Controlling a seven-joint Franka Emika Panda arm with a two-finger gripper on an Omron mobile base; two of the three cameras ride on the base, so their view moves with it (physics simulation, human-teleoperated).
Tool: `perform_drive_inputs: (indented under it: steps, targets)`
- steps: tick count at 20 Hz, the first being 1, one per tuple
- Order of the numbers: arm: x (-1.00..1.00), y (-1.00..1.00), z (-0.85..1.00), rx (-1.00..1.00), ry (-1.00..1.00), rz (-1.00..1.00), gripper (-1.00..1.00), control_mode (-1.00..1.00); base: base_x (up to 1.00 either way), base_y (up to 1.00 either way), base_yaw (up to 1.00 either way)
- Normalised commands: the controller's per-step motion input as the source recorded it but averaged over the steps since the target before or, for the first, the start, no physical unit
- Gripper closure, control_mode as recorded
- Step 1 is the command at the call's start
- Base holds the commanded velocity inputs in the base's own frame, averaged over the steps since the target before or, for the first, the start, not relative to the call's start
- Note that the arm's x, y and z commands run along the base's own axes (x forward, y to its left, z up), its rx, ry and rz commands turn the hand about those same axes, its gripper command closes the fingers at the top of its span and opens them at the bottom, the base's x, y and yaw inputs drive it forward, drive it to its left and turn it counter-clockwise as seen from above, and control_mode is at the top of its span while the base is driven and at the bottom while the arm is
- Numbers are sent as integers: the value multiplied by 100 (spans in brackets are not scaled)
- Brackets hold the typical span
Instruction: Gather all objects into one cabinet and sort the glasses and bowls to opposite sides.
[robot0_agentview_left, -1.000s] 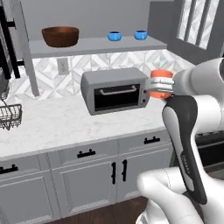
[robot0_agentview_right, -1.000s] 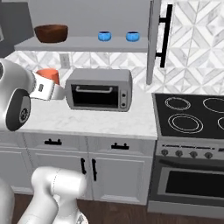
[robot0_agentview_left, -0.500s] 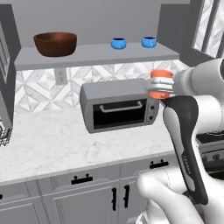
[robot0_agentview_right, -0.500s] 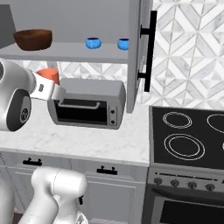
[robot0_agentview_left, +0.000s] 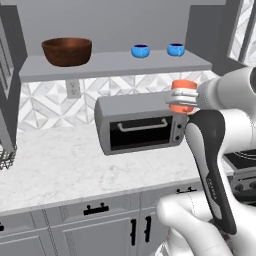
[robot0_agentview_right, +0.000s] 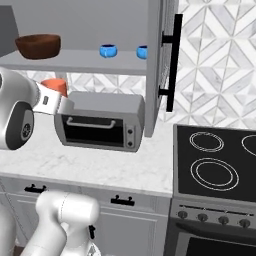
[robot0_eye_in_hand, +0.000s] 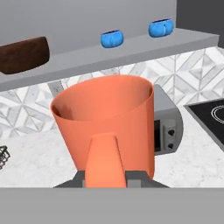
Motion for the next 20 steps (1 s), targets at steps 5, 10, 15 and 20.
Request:
perform_drive_inputs:
  steps: [5, 10, 15, 20]
  targets:
    - [0, 0, 0, 0, 0, 0, 100, 100, 52, 0, 0]
    - [0, 0, 0, 0, 0, 0, 100, 100, 14, 0, 1]
    - [-1, 0, 0, 0, -1, 0, 100, -100, -1, 0, 1]
    - [2, 0, 41, -3, -23, -8, 100, -100, 0, 0, 0]
